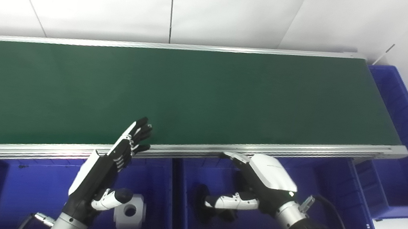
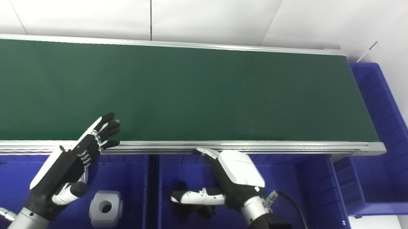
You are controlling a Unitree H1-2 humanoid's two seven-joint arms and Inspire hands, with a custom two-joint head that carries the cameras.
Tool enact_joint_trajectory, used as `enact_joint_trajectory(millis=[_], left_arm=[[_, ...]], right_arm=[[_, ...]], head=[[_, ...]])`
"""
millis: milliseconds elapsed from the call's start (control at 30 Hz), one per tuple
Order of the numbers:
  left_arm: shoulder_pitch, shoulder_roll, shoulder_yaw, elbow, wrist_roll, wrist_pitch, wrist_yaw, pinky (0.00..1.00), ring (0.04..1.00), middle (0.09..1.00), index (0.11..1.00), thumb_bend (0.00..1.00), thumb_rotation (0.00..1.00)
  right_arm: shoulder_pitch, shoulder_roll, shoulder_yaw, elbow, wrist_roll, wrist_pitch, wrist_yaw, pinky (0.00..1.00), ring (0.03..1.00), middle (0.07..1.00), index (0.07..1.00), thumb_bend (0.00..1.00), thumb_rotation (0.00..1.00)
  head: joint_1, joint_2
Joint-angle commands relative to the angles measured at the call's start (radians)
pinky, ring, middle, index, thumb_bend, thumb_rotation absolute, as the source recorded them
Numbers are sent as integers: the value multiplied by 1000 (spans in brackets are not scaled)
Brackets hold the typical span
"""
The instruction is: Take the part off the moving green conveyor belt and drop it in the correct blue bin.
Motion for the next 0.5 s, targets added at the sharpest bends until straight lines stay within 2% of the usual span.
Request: enact_joint_trajectory(millis=[0, 67, 100, 133, 167, 233, 300, 467], left_arm=[[-1, -14, -24, -17, 12, -59, -12, 897, 961, 955, 968, 892, 846], [4, -17, -32, -1, 20, -70, -11, 903, 963, 955, 965, 894, 844], [5, -19, -35, 7, 23, -76, -11, 907, 966, 956, 964, 894, 842], [8, -23, -39, 18, 26, -84, -8, 909, 967, 956, 964, 894, 841], [9, -26, -41, 25, 29, -89, -6, 906, 967, 956, 960, 896, 834], [13, -36, -49, 55, 47, -123, 4, 888, 957, 950, 953, 892, 829], [15, -45, -56, 84, 64, -151, 15, 877, 951, 950, 951, 892, 831], [11, -64, -68, 149, 73, -202, 20, 853, 929, 944, 943, 905, 812]], right_arm=[[78, 204, -34, -35, 566, -149, -141, 816, 879, 894, 905, 987, 983], [108, 303, -29, -7, 704, -113, -134, 834, 889, 902, 935, 997, 995], [115, 322, -30, 10, 728, -121, -137, 847, 897, 908, 944, 994, 998], [122, 338, -28, 49, 746, -158, -139, 852, 900, 910, 947, 992, 999], [126, 348, -28, 76, 758, -185, -138, 836, 897, 914, 960, 979, 1000], [126, 332, -35, 173, 769, -286, -124, 828, 885, 906, 962, 978, 1000], [118, 302, -45, 240, 778, -359, -113, 822, 875, 901, 961, 981, 1000], [91, 244, -57, 361, 785, -479, -118, 825, 858, 890, 953, 993, 997]], head=[[11, -11], [27, -33], [34, -43], [46, -64], [46, -64], [67, -96], [87, -119], [110, -154]])
